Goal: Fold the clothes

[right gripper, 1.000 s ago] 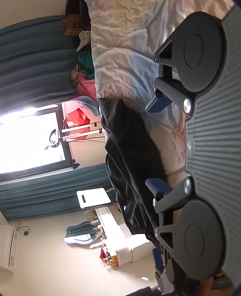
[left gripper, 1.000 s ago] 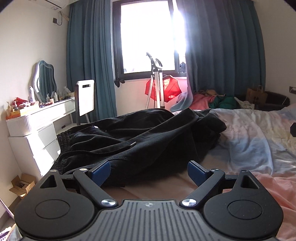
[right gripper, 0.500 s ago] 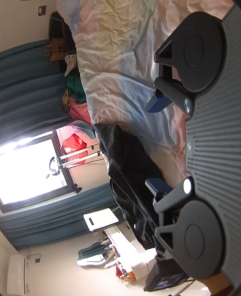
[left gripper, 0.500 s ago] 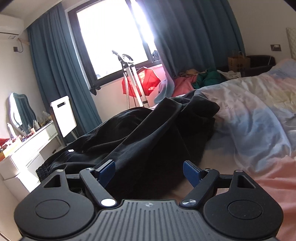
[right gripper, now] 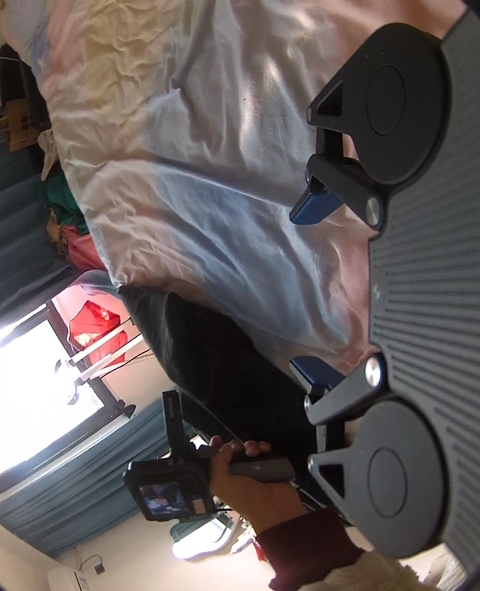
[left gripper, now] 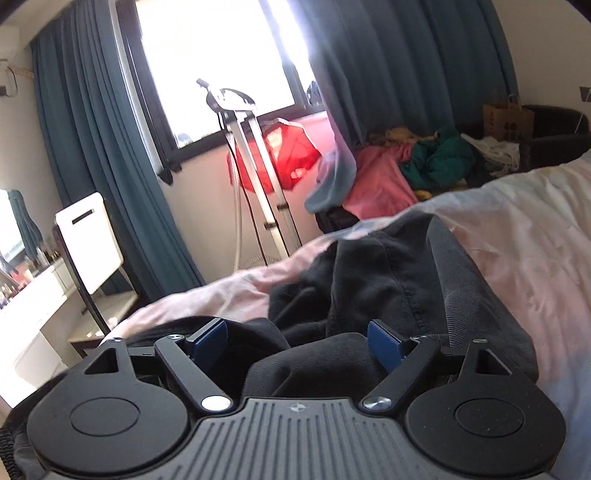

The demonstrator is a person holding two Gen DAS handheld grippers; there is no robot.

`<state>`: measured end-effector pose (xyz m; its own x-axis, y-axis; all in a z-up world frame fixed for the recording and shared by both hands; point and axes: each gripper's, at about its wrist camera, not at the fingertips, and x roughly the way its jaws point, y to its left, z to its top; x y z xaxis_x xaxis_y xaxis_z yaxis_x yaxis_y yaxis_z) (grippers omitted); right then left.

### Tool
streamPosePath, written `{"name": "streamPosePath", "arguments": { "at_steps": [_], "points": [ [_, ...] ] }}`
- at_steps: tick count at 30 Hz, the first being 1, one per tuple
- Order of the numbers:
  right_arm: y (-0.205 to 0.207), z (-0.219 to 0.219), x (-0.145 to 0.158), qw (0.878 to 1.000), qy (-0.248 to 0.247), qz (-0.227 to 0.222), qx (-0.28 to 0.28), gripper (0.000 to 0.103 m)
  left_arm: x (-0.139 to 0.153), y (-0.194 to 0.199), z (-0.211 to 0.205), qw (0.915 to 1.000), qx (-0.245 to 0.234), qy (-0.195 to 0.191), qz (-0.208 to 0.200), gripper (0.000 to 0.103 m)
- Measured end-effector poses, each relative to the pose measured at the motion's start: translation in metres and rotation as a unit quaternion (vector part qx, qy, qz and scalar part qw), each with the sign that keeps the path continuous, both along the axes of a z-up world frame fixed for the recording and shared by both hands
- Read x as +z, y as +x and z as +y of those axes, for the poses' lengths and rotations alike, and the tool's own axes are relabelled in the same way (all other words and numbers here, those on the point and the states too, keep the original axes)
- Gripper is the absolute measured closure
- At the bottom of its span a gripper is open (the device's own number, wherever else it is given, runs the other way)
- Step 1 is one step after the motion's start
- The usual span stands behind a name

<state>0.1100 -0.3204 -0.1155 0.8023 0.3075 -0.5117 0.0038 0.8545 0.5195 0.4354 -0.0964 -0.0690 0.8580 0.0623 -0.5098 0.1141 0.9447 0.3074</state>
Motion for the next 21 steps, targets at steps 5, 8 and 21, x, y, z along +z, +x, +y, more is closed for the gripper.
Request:
{"name": "streamPosePath", "arguments": {
  "at_steps": [5, 8, 21],
  "points": [
    [0.023, 0.015, -0.016, 0.998, -0.006, -0.009, 0.056, 0.022, -0.021, 0.036, -0.01, 0.9978, -0.013, -0.027, 0.058, 0.036],
    [0.029, 0.019, -0.021, 0.998, -0.017, -0.01, 0.063, 0.022, -0.031, 0.023, -0.022, 0.9982, -0.026, 0.013, 0.053, 0.066],
    [-0.007, 0.005, 0.003, 0.998, -0.037, -0.047, 0.014, 0.023, 0.035, -0.202, 0.01, 0.9856, -0.145, -0.08, -0.031, 0.098]
  ]
}}
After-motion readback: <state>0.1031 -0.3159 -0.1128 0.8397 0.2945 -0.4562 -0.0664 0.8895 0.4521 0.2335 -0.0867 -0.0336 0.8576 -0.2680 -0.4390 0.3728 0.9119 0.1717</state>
